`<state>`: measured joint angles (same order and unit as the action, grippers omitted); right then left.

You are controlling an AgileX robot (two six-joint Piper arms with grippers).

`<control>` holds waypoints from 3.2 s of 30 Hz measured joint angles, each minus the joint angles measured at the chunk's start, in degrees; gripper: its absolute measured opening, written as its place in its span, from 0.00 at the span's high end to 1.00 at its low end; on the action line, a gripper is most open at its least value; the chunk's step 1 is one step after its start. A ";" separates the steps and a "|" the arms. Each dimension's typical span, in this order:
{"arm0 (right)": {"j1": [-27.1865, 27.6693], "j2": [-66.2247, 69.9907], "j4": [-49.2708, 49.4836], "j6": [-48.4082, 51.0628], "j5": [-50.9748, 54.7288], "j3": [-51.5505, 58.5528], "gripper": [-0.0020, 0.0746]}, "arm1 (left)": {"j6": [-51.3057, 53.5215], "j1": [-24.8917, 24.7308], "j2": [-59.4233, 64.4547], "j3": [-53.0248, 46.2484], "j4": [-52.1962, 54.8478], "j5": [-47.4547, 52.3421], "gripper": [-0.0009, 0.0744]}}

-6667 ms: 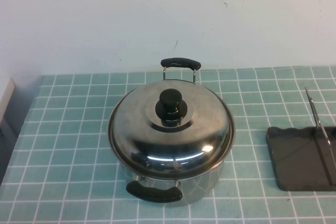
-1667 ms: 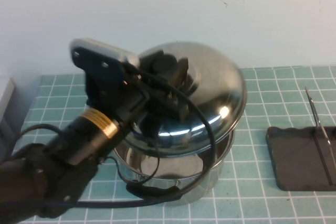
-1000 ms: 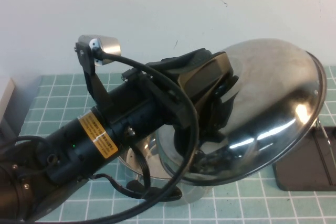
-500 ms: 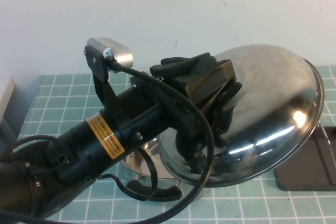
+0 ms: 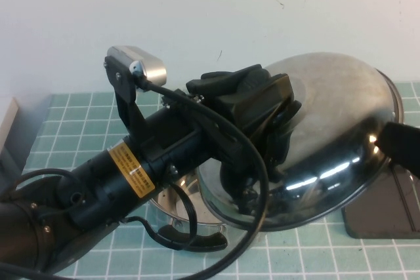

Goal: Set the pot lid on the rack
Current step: Hand over the pot lid, then place the pot lid on the pot rack

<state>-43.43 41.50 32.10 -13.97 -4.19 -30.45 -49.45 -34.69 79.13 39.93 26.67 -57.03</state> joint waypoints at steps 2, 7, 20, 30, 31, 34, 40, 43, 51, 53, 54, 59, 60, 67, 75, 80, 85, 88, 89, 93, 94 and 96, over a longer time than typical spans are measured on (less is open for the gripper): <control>0.00 1.12 0.00 0.00 -0.43 -0.86 0.52 | 0.00 0.00 0.00 0.00 -0.41 -0.26 0.56; -0.03 3.28 0.00 0.00 -1.34 -1.52 0.52 | 0.30 0.00 0.00 0.00 0.06 -2.17 0.56; -0.13 6.70 0.79 -1.08 -6.16 -2.69 0.54 | -3.45 0.10 1.12 0.00 4.57 -3.84 0.56; -0.13 9.16 -3.98 -1.57 -6.78 -4.79 0.61 | -5.20 -0.99 2.90 0.00 2.73 -2.59 0.56; -0.13 9.16 -4.42 -1.29 -6.78 -4.79 0.61 | -5.20 -0.99 2.90 0.00 2.73 -2.54 0.56; -0.13 9.18 -5.22 0.96 -6.78 -4.82 0.62 | -5.25 -1.08 2.90 0.00 2.40 -1.92 0.54; -0.48 9.53 -7.07 8.05 -5.88 -5.19 0.86 | -4.72 -2.06 3.34 0.00 4.11 -0.56 0.44; -0.37 10.26 -7.55 10.79 -4.52 -4.95 0.92 | -3.34 -2.30 3.22 0.00 4.85 -1.41 0.44; -0.37 9.35 -7.78 17.81 -4.67 -6.77 0.94 | -2.32 -2.16 3.10 0.00 4.96 -1.30 0.44; -0.37 8.12 -7.66 21.42 -4.54 -8.22 0.94 | -2.16 -1.52 2.73 0.00 5.35 -0.57 0.46; -0.37 7.55 -7.11 23.21 -4.43 -9.03 0.94 | -2.07 -0.87 2.26 0.00 5.88 0.34 0.49; 2.66 3.67 3.13 38.07 -1.65 -10.71 0.94 | -1.24 3.47 -2.38 0.00 12.23 10.17 0.83; 3.93 3.13 6.45 41.45 -0.58 -10.70 0.94 | -1.01 4.32 -3.76 0.00 14.22 13.14 0.89; 12.78 3.81 20.58 53.95 3.28 -10.43 0.94 | -0.78 5.83 -13.46 0.00 20.51 31.04 0.98; 18.21 11.51 25.40 54.71 4.19 -8.85 0.94 | -3.60 5.95 -19.15 0.00 28.23 33.91 0.99; 18.43 16.95 25.49 54.93 4.19 -8.73 0.94 | -7.14 5.95 -19.52 0.00 33.23 34.68 0.99; 18.43 19.55 25.84 54.93 1.63 -8.73 0.94 | -11.47 5.95 -19.52 0.00 39.51 35.12 0.99; 18.43 20.53 26.09 55.29 0.21 -8.73 0.94 | -12.56 5.95 -19.52 0.00 41.29 35.12 0.99; 18.43 20.95 26.08 55.54 -0.06 -8.73 0.94 | -12.57 5.95 -19.52 0.00 41.57 35.23 0.99; 18.43 23.06 26.30 56.11 -0.57 -8.73 0.94 | -12.65 5.95 -19.52 0.00 41.81 36.04 0.99; 18.43 23.65 26.30 56.11 -0.78 -8.73 0.94 | -12.65 5.95 -19.52 0.00 41.81 36.35 0.99; 18.43 24.52 26.30 56.28 -1.42 -8.73 0.94 | -12.65 5.95 -19.52 0.00 41.83 37.12 0.99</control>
<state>-25.01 66.03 58.40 42.30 -5.61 -39.18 -62.10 -28.74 59.61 39.93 68.51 -19.91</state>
